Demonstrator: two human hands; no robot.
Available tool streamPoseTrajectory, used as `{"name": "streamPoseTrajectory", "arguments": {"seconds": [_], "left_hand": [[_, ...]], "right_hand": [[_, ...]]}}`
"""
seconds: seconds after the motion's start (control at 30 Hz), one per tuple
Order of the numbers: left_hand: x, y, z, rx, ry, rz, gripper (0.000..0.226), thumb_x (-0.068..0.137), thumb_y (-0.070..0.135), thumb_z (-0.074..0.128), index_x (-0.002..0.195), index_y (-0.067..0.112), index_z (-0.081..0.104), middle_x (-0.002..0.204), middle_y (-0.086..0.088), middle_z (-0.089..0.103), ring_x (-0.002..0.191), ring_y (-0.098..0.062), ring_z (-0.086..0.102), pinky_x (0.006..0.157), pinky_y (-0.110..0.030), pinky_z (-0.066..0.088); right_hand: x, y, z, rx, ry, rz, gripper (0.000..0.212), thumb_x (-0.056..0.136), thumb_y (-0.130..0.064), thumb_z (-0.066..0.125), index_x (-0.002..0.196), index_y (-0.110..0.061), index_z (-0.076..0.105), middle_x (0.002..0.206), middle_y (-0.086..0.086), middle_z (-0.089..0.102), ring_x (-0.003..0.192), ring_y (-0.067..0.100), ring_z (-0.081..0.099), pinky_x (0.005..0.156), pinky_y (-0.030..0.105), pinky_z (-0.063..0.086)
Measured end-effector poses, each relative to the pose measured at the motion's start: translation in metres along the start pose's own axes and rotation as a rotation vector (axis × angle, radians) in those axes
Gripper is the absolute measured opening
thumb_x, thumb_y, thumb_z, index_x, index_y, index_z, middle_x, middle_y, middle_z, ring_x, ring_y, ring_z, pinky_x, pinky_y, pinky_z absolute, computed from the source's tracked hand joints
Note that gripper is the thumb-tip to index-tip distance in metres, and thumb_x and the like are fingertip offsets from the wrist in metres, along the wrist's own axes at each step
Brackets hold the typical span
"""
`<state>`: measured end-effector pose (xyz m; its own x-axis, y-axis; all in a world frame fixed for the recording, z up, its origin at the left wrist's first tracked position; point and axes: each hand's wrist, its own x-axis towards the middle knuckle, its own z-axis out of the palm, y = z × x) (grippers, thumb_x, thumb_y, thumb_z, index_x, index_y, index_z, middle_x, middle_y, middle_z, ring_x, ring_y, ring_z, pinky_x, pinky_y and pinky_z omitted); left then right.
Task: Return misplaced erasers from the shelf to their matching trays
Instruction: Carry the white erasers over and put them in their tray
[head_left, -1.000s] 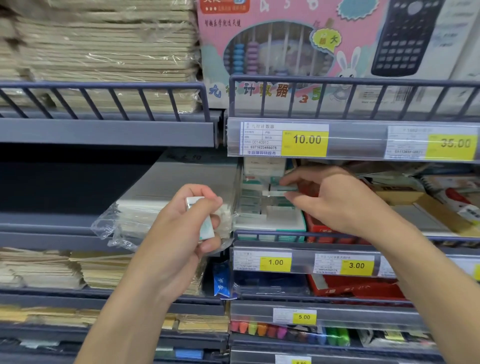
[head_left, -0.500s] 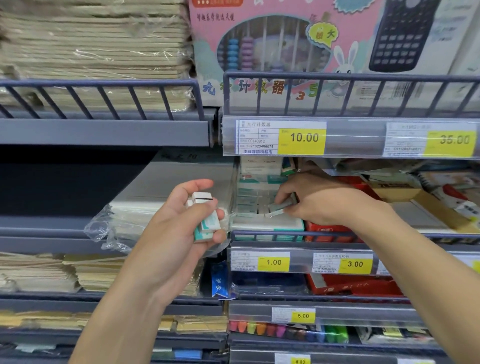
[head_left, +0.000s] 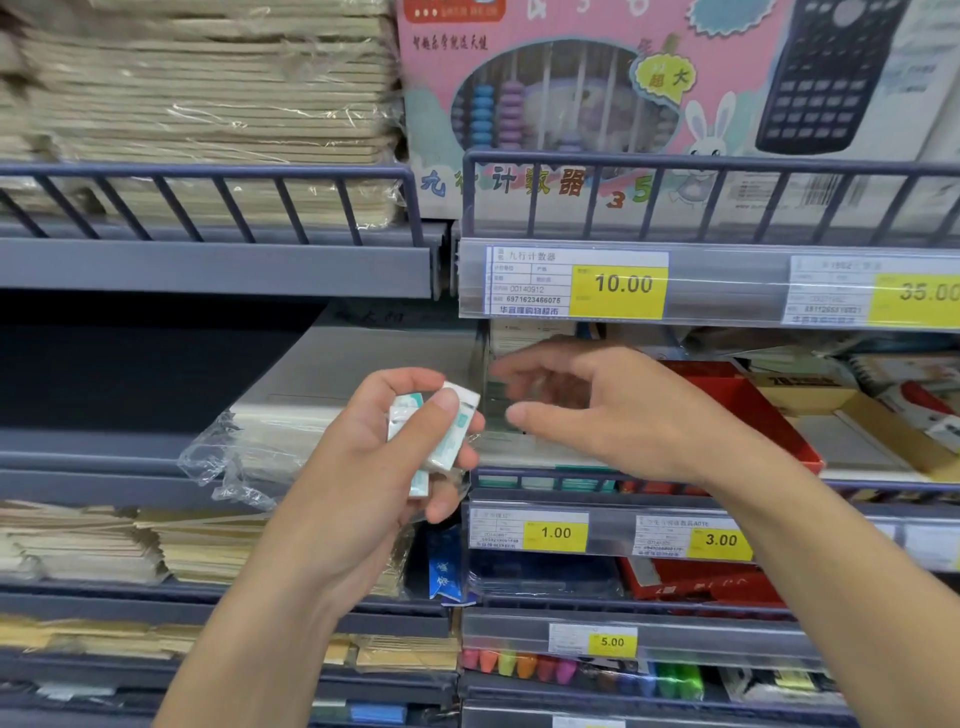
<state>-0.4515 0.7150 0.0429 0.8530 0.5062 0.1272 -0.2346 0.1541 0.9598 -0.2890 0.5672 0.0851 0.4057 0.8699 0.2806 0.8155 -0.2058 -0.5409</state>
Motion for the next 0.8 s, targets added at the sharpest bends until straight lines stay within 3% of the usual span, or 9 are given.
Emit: {"name": "streamPoseTrajectory", "arguments": {"seconds": [0.13,0.23,0.33,0.4,0.5,0.63,0.8], "left_hand": [[-0.001,0.003,0.004,0.005,-0.023,-0.008,0.029,0.087,0.04,0.069,0.107,0.02,0.062,0.065,-0.01,0.061,0.045,-0.01,0.047,0.039,-0.019,0.035],[-0.002,0.005,0.004,-0.011,-0.025,-0.028,0.036,0.085,0.046,0.07,0.105,0.018,0.061,0.062,-0.009,0.057,0.043,-0.009,0.044,0.036,-0.018,0.033],[-0.003,0.006,0.002,-0.021,-0.027,-0.047,0.038,0.081,0.054,0.072,0.099,0.021,0.063,0.065,-0.003,0.059,0.046,-0.007,0.045,0.034,-0.017,0.031],[-0.003,0.005,0.0,-0.029,-0.011,-0.062,0.028,0.086,0.052,0.071,0.091,0.026,0.066,0.067,-0.001,0.058,0.046,-0.008,0.04,0.033,-0.017,0.028],[-0.001,0.005,-0.005,-0.085,0.064,-0.062,0.008,0.102,0.026,0.059,0.099,0.027,0.067,0.075,-0.001,0.06,0.049,-0.011,0.041,0.034,-0.019,0.026],[-0.001,0.007,-0.007,-0.191,0.115,-0.04,0.033,0.095,0.001,0.042,0.12,0.015,0.057,0.078,-0.007,0.063,0.055,-0.015,0.048,0.037,-0.024,0.031],[-0.003,0.008,-0.004,-0.159,0.14,-0.029,0.027,0.1,-0.003,0.049,0.121,0.01,0.057,0.083,-0.01,0.071,0.059,-0.016,0.056,0.039,-0.024,0.036]], "right_hand": [[-0.003,-0.017,0.012,0.244,-0.079,-0.207,0.04,0.092,-0.018,0.07,0.13,-0.028,0.064,0.122,-0.009,0.066,0.105,0.018,0.066,0.084,0.042,0.055],[-0.002,-0.016,0.015,0.334,-0.048,-0.224,0.031,0.09,-0.01,0.073,0.12,-0.017,0.07,0.116,-0.006,0.067,0.1,0.021,0.066,0.084,0.049,0.053],[-0.004,-0.013,0.014,0.375,-0.025,-0.218,0.027,0.086,-0.013,0.079,0.112,-0.015,0.073,0.102,0.002,0.069,0.087,0.021,0.065,0.079,0.044,0.054],[-0.006,-0.01,0.007,0.404,0.012,-0.193,0.024,0.084,-0.014,0.08,0.107,-0.016,0.075,0.095,0.005,0.072,0.081,0.018,0.064,0.076,0.032,0.055],[-0.006,0.002,-0.006,0.28,0.114,-0.023,0.014,0.082,-0.029,0.082,0.094,-0.033,0.078,0.084,-0.007,0.074,0.065,0.003,0.06,0.062,0.013,0.045],[-0.001,0.02,-0.01,0.079,0.129,0.137,0.009,0.079,-0.034,0.083,0.085,-0.037,0.077,0.076,-0.018,0.071,0.063,-0.006,0.06,0.055,0.005,0.039],[0.013,0.03,0.005,-0.1,-0.022,0.132,0.011,0.078,-0.039,0.083,0.086,-0.036,0.075,0.084,-0.019,0.067,0.075,-0.007,0.062,0.063,0.009,0.043]]}}
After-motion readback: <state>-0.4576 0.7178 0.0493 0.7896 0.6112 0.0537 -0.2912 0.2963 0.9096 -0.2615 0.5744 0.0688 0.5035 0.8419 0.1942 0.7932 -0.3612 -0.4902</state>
